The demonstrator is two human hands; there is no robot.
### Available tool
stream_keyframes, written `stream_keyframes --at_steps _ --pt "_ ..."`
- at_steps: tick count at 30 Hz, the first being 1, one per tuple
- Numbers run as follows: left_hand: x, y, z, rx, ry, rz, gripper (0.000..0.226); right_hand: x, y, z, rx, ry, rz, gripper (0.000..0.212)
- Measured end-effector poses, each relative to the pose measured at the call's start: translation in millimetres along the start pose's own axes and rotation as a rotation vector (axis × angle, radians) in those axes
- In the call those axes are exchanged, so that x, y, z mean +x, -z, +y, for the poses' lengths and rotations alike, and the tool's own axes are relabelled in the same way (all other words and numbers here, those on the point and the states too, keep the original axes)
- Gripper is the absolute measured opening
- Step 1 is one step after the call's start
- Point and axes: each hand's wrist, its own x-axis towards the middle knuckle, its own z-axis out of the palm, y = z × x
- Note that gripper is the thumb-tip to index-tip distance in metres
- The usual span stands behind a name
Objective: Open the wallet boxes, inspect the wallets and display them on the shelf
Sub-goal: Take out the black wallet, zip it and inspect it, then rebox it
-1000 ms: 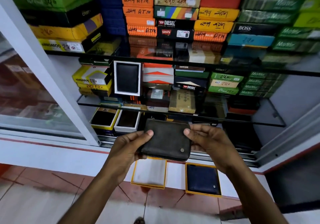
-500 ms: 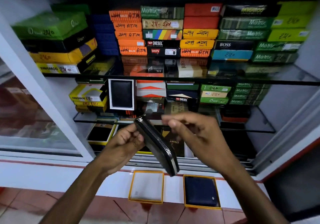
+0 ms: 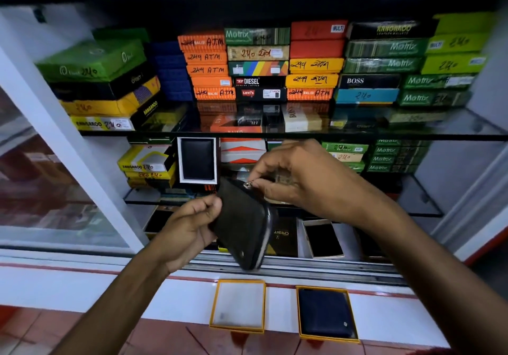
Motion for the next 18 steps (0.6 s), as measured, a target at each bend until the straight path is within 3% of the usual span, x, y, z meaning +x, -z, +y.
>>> stream_keyframes --at_steps 2,5,7,10,15,18 --pt "5.2 -1.3 -0.1 -0.162 0.008 0.157 0.077 -9.2 0.7 -1.7 -0.042 -0.033 0.078 0.007" --pt "10.4 -15.1 3.6 -0.310 0.050 0.287 0.035 -24.2 -13.5 -9.9 -0.152 -0.055 0.194 0.009" --pt "11.9 -28.5 4.9 -0.417 0.133 0.353 0.023 -34.3 -34.1 -18.0 -0.173 -0.073 0.267 0.009" --pt "11.0 -43.1 3.7 -0.513 0.194 0.368 0.026 -43.0 -54.8 -11.9 -0.160 -0.179 0.357 0.009" --pt "-0.7 -54.2 -2.3 -0.438 0.245 0.183 0.033 -46.3 -47.7 24.0 -0.094 -0.374 0.482 0.010" --pt "3.7 -61.8 -5.9 -0.509 0.208 0.228 0.044 -47.4 -61.9 11.1 -0.028 -0.384 0.498 0.009"
